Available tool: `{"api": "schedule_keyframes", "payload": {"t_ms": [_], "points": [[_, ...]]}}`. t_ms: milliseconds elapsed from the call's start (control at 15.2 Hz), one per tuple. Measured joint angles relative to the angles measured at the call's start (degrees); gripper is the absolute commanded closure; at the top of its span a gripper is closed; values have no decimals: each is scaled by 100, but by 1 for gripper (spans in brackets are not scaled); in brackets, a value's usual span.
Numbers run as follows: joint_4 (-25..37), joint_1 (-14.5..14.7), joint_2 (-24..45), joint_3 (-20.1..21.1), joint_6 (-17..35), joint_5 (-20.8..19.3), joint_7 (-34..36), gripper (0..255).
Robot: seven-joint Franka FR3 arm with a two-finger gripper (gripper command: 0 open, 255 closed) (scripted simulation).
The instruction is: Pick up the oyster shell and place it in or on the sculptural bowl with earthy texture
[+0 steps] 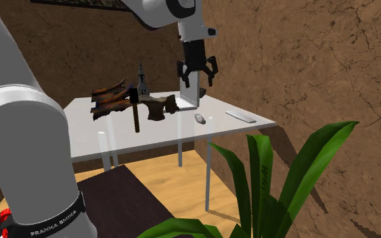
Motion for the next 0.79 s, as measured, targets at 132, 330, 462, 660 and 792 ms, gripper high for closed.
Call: {"api": "schedule_keyframes", "payload": {"t_ms": [132, 330, 462, 660, 792], "points": [[214, 55, 404, 22, 207, -37, -216, 0], [468, 123, 995, 57, 572, -103, -538, 0], [743, 185, 1447, 116, 759, -163, -696, 0], [1016, 255, 1942, 185, 999, -250, -980, 0], [1375, 307, 2416, 236, 1126, -332, -1151, 0]]}}
